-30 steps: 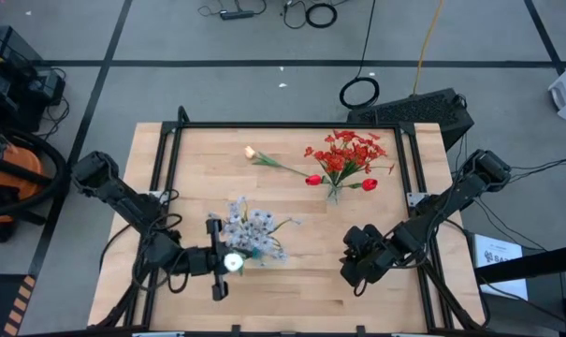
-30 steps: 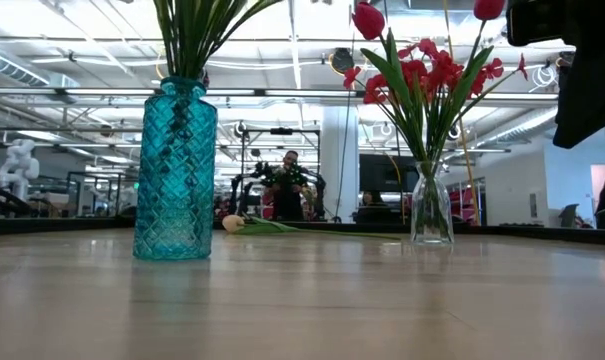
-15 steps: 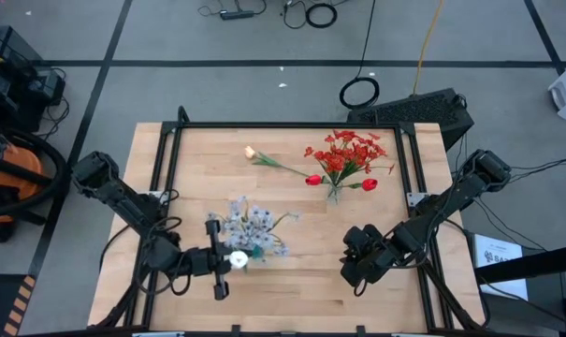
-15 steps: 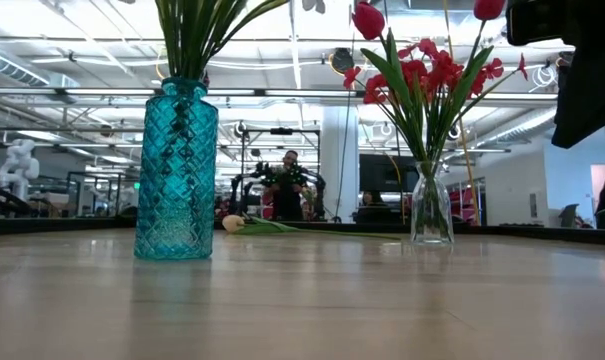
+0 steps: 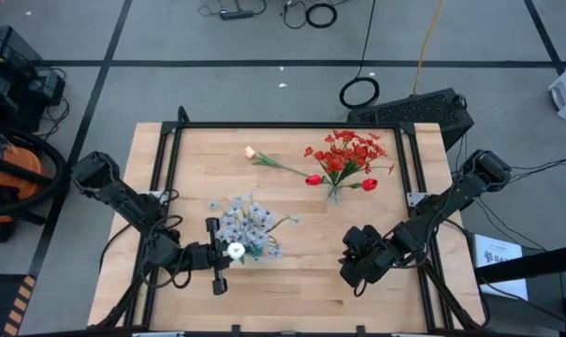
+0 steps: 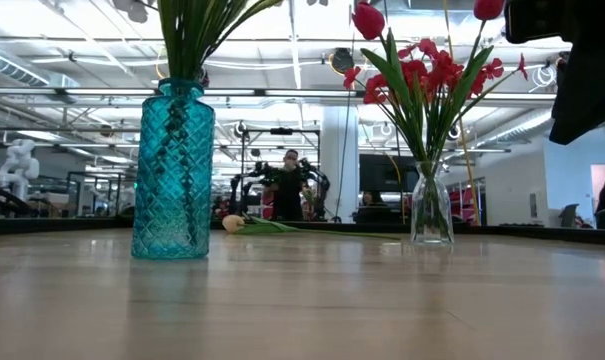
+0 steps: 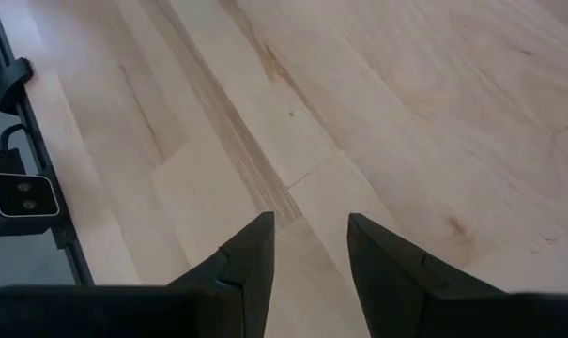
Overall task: Sort flowers into vase by color
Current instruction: Put the white flower into the flower vase
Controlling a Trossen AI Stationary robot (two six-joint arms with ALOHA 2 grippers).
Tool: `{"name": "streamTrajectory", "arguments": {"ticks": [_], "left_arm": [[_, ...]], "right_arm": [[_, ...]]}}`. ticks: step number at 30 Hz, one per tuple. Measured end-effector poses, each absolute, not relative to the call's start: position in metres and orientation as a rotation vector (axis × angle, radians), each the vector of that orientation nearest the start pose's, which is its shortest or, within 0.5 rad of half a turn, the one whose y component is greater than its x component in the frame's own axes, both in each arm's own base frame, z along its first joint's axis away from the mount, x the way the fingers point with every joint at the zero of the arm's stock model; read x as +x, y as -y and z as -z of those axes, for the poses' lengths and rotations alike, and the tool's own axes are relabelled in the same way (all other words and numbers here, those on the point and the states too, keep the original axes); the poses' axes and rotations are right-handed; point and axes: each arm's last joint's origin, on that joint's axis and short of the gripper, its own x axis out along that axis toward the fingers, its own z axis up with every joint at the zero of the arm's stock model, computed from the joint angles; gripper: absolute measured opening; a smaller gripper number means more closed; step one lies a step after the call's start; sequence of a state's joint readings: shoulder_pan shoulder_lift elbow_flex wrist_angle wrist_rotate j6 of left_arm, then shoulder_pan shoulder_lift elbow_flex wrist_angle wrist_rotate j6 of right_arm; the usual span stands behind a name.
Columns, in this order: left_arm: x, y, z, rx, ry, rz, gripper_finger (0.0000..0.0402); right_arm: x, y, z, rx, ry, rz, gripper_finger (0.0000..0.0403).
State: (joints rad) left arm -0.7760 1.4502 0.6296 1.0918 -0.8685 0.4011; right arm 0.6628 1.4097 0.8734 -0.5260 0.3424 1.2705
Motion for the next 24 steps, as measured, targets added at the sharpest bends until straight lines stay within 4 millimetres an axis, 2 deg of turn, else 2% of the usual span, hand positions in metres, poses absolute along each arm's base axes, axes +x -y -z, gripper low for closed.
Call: {"name": "streamTrajectory", "arguments": {"ticks": [9, 15, 24], "left_arm": [[0.225, 0.175, -0.241, 0.179, 0.089, -0.145, 0.0006], [0.228, 0.178, -0.226, 0.170, 0.019, -0.158, 0.0006], [0.237, 0.185, -0.205, 0.116, 0.029, -0.186, 0.0006]], "right_arm": [[0.216, -0.156, -0.208, 0.675, -0.922, 0.325, 0.0128], [0.217, -0.157, -0.209, 0.694, -0.913, 0.324, 0.0128], [0.218, -0.158, -0.210, 0.706, -0.896, 0.316, 0.0128]]}}
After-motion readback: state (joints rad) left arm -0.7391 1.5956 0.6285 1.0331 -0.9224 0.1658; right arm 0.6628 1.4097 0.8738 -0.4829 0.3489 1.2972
